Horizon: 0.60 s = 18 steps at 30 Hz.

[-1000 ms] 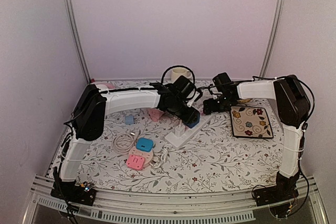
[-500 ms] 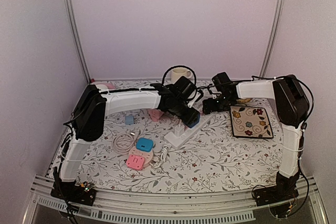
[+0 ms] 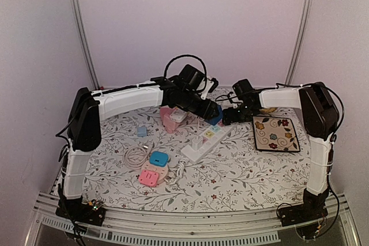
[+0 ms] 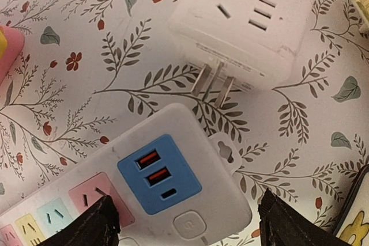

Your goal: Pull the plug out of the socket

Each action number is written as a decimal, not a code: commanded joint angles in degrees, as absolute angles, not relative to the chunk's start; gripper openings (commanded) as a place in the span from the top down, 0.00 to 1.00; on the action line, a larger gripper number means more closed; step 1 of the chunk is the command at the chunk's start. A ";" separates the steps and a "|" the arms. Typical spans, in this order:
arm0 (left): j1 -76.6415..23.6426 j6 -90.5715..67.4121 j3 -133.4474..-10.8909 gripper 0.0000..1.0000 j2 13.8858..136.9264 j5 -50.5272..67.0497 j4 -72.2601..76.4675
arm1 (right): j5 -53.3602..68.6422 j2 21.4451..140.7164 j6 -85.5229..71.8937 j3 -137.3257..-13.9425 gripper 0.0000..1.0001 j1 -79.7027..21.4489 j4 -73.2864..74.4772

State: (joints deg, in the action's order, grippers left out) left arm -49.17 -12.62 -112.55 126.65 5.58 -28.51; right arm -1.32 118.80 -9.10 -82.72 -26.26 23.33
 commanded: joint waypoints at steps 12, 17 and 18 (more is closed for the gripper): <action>-48.49 -12.79 -107.67 0.53 115.39 -0.16 -21.41 | 4.69 119.14 -11.32 -89.14 0.12 -24.96 30.59; -46.70 -16.05 -104.49 0.53 111.44 4.59 -17.92 | 7.68 118.47 -12.55 -93.08 0.13 -24.38 30.59; -46.18 -17.33 -103.62 0.52 110.32 6.71 -16.91 | 8.06 118.40 -12.61 -93.58 0.13 -24.35 30.59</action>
